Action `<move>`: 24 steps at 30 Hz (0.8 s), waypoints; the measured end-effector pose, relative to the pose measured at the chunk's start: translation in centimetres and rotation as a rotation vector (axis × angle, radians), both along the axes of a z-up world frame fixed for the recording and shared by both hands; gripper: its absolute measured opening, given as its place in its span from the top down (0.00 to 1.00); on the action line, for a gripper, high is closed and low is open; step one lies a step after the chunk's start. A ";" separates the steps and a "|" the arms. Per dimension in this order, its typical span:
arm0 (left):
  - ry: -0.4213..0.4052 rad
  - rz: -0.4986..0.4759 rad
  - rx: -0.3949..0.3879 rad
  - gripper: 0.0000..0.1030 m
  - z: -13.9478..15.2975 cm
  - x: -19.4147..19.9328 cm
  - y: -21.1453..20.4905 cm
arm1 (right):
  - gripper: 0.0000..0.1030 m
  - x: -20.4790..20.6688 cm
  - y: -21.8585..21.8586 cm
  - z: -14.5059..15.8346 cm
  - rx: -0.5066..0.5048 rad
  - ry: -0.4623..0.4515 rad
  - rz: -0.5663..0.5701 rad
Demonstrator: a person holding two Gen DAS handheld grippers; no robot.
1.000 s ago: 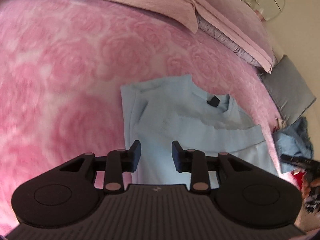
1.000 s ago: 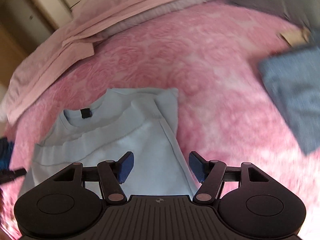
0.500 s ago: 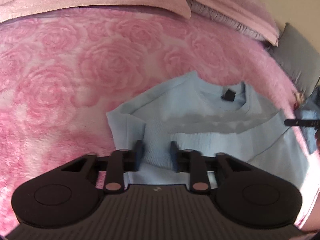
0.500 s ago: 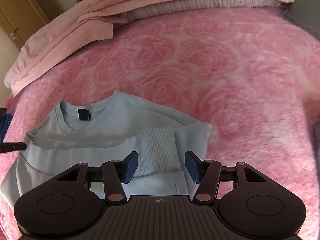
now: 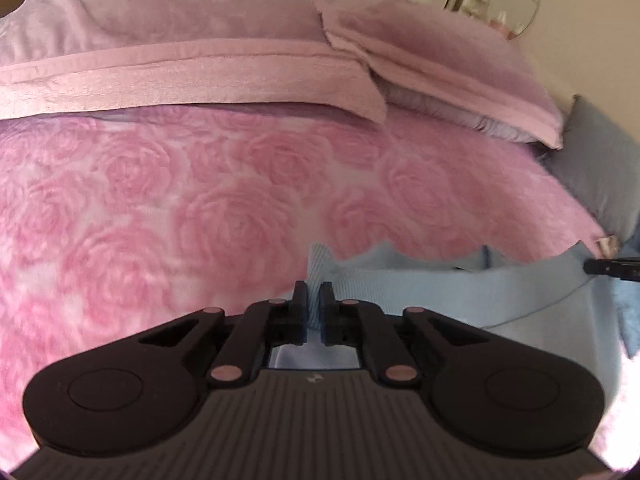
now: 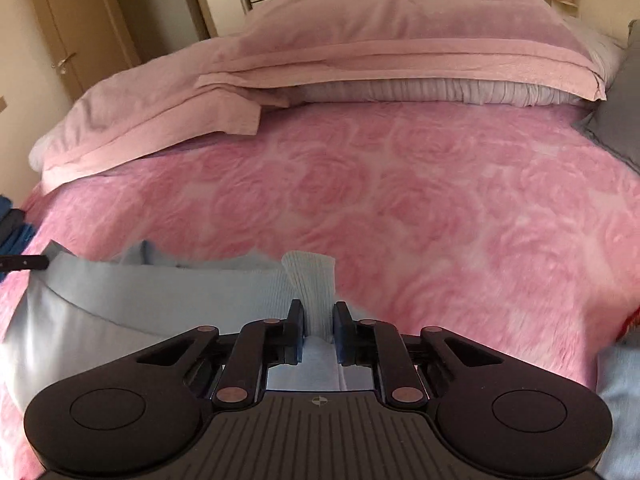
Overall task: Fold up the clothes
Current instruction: 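Lift the hem with both grippers and fold it up toward the collar, then lower the folded hem onto the collar and open both grippers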
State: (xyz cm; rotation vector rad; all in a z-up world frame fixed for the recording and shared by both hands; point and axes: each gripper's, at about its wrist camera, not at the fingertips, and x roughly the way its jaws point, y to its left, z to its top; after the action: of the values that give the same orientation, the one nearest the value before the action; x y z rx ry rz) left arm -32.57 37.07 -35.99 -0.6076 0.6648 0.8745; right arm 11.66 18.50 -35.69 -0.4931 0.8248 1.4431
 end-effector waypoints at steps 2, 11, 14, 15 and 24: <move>0.009 0.005 0.018 0.97 -0.3 1.1 0.9 | 0.88 0.2 1.5 -0.8 0.000 -0.024 -0.003; 0.057 0.030 0.000 0.97 -3.7 2.8 3.6 | 0.88 1.1 5.5 -3.8 -0.037 -0.056 -0.025; 0.030 0.059 0.015 0.97 -4.0 2.8 3.7 | 0.88 1.1 6.1 -5.0 -0.058 -0.064 -0.033; 0.012 0.069 0.030 0.97 -3.8 2.7 3.7 | 0.88 1.1 6.2 -5.2 -0.063 -0.065 -0.039; 0.116 0.039 -0.015 0.87 -6.0 4.4 4.7 | 0.88 1.2 7.2 -7.3 -0.101 -0.071 -0.093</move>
State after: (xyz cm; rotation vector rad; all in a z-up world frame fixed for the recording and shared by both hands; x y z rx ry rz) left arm -28.21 41.81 -41.94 -0.5879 0.7674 0.9469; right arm 12.86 25.66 -43.01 -0.5722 0.8556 1.2960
